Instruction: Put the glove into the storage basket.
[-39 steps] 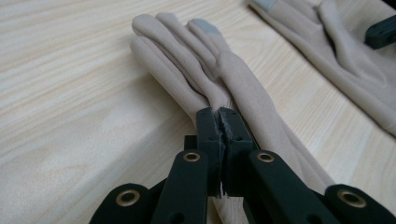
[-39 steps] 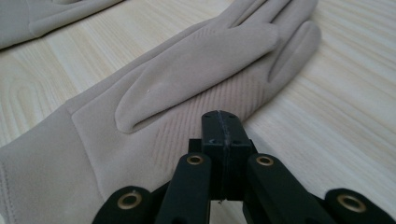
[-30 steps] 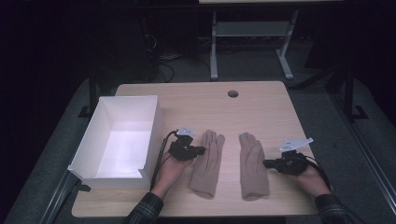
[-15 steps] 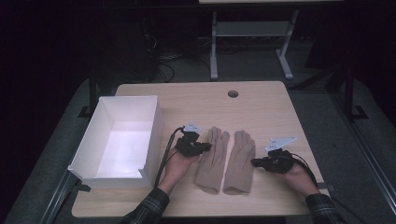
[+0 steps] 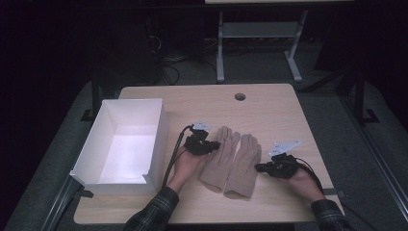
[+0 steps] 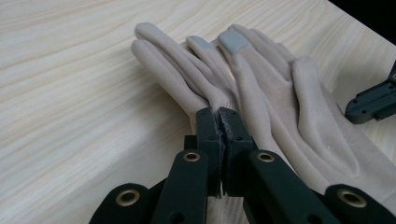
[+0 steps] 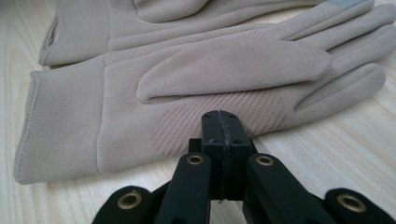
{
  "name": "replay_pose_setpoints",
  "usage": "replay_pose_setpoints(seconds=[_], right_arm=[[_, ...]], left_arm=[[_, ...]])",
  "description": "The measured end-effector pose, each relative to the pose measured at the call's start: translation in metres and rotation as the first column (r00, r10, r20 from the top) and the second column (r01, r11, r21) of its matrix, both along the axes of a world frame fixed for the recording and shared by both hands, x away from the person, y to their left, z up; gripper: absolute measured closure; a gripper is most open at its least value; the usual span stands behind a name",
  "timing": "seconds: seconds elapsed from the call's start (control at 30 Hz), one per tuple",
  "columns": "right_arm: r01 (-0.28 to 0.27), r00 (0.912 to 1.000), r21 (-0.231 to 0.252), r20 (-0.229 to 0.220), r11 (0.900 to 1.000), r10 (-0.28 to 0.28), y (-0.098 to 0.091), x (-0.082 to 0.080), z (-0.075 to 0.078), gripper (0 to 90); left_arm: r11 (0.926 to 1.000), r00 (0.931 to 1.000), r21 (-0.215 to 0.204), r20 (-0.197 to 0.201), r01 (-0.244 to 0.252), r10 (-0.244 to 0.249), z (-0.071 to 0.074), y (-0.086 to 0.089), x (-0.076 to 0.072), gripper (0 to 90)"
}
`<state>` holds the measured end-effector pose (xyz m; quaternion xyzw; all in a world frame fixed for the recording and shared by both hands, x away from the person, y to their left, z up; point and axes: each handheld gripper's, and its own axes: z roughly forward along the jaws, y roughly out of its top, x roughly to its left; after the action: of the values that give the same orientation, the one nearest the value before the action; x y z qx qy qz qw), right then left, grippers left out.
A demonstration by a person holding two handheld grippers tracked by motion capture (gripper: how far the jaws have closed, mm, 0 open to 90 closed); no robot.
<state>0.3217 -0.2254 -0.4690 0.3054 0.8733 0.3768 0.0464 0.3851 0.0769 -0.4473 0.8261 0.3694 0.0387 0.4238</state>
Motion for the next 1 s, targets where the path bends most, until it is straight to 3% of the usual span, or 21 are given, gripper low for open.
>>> replay_pose_setpoints(seconds=[0.4,0.63,1.0], right_arm=[[-0.006,1.0,0.016,-0.002,0.9999,0.006,0.008,0.0,0.0,90.0],[-0.033,0.9994,0.017,0.003,0.9993,0.033,0.021,0.001,0.0,90.0],[-0.052,0.9986,0.017,0.001,0.9985,0.052,0.033,0.003,0.0,90.0]], left_arm=[[0.995,0.9974,-0.072,-0.014,0.07,-0.071,0.017,-0.004,-0.012,87.9],[0.9911,0.9938,-0.077,-0.016,0.108,-0.11,0.026,-0.014,-0.018,87.8],[0.9891,0.9912,-0.076,-0.029,0.126,-0.129,0.029,-0.035,-0.019,87.8]])
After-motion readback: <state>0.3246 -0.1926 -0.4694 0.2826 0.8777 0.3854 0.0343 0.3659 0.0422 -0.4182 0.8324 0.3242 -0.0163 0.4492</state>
